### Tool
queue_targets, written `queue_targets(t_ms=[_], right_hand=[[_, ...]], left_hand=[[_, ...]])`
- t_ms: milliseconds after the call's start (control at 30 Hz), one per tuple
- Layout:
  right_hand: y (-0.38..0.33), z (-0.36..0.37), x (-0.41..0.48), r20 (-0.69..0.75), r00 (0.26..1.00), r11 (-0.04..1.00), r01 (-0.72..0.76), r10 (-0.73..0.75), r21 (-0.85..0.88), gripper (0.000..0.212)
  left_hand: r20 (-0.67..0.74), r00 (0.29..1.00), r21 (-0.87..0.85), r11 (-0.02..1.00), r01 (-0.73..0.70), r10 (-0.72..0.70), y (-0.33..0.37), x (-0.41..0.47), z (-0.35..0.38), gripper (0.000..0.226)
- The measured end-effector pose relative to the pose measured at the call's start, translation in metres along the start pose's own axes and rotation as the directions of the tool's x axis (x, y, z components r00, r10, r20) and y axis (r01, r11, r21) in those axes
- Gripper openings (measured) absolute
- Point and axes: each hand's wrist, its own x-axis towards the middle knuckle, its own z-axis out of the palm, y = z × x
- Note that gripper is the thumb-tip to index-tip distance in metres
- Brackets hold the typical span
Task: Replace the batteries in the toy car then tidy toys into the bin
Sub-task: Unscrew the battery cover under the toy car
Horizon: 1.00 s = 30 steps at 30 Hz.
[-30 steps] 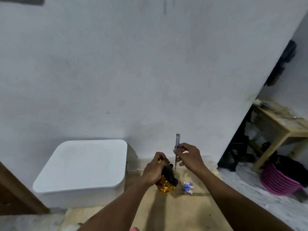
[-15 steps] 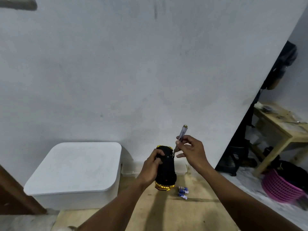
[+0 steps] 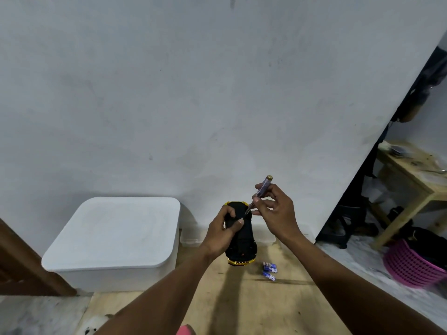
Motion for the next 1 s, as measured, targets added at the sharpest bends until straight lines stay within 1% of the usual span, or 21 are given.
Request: queue_targets(t_ms=[133, 267, 367, 500, 633, 800, 1000], right_hand=[[-0.002, 0.003, 0.0, -0.02, 1.0, 1.0, 0.024, -0.024, 0.005, 0.023], [-0.002, 0.007, -0.002, 0.005, 0.999, 0.999, 0.032, -0.032, -0.013, 0.025], [-0.002, 0.007, -0.003, 0.007, 0.999, 0.999, 0.037, -0.037, -0.02, 0.027], [-0.001, 0.008, -0.006, 0.009, 0.999, 0.999, 0.043, -0.043, -0.024, 0.028], [-0.003, 0.008, -0.008, 0.012, 0.999, 0.999, 0.042, -0.042, -0.026, 0.029], [-0.002, 0.007, -0.011, 0.03, 0.998, 0.998, 0.051, -0.05, -0.029, 0.025], [-0.001, 0.005, -0.013, 0.026, 0.998, 0.999, 0.053, -0.053, -0.003, 0.025]], left_hand=[[-0.007, 1.0, 0.005, 1.0, -0.026, 0.026, -0.001, 0.002, -0.003, 0.016], [-0.007, 0.998, 0.053, 0.996, -0.065, 0.066, -0.003, 0.003, -0.005, 0.01], [-0.008, 0.998, 0.059, 0.996, -0.067, 0.068, -0.004, 0.002, -0.005, 0.011], [-0.017, 0.998, 0.049, 0.997, -0.065, 0.066, -0.006, 0.001, -0.006, 0.018], [-0.022, 0.998, 0.037, 0.998, -0.054, 0.054, -0.006, 0.0, -0.007, 0.016], [-0.015, 0.998, 0.037, 0.997, -0.063, 0.063, -0.007, -0.001, -0.006, 0.017], [-0.01, 0.997, 0.062, 0.995, -0.079, 0.08, -0.005, -0.001, -0.005, 0.011]])
